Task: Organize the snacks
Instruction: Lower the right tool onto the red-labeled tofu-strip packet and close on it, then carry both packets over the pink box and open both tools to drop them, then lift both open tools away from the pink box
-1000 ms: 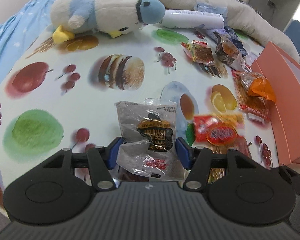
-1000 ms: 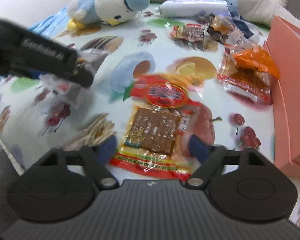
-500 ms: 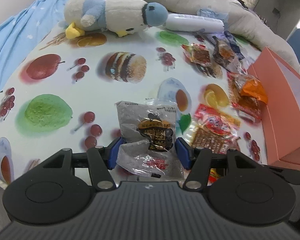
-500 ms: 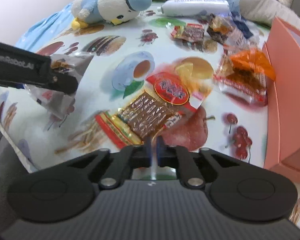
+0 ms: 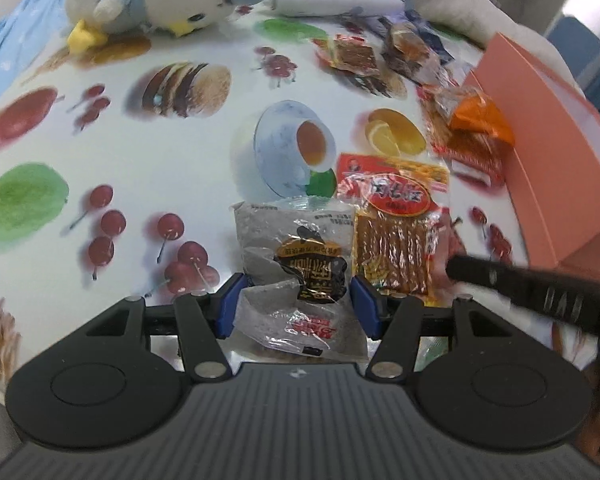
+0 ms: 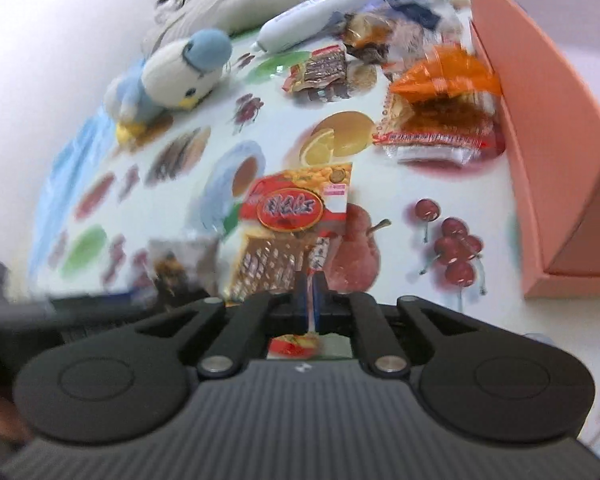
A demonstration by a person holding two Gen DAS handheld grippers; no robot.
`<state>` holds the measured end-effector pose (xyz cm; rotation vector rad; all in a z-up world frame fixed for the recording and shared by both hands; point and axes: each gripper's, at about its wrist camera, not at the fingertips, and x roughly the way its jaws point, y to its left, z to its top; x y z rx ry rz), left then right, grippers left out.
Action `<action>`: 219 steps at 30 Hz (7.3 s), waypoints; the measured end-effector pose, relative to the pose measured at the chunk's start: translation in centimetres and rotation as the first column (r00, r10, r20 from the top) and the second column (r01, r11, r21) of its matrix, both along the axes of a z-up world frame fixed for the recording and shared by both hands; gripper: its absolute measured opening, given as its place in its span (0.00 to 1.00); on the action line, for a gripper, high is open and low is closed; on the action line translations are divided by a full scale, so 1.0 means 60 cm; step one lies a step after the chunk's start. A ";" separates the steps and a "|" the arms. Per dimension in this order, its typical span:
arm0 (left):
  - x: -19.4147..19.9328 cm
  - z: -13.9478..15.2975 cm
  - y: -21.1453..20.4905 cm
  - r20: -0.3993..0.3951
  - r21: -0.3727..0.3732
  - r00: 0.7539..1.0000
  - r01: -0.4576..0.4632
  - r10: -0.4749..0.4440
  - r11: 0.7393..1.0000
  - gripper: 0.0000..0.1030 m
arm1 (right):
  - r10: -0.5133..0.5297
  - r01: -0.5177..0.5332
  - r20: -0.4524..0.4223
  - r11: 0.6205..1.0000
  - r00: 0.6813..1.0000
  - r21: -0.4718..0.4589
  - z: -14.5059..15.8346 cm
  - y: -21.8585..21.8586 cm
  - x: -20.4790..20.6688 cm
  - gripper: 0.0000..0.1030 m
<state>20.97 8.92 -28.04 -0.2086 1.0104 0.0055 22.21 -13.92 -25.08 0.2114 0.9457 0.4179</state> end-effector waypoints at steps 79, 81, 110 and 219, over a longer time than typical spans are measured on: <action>-0.098 0.171 -0.060 0.098 -0.023 0.995 0.019 -0.017 1.000 0.58 | 0.021 -0.027 0.217 0.999 0.976 0.026 0.192 -0.065 -0.101 0.08; -0.106 0.185 -0.067 0.110 -0.032 0.994 0.028 -0.025 0.999 0.58 | 0.010 -0.015 0.239 1.000 0.971 0.018 0.203 -0.070 -0.116 0.08; -0.077 0.346 -0.293 0.253 -0.020 0.923 0.305 -0.290 0.952 0.58 | -0.284 0.273 0.395 0.958 0.874 0.084 0.304 -0.255 -0.195 0.08; -0.107 0.315 -0.135 0.216 0.006 0.968 0.128 -0.126 0.992 0.85 | -0.108 0.147 0.329 0.984 0.938 -0.096 0.263 -0.146 -0.171 0.58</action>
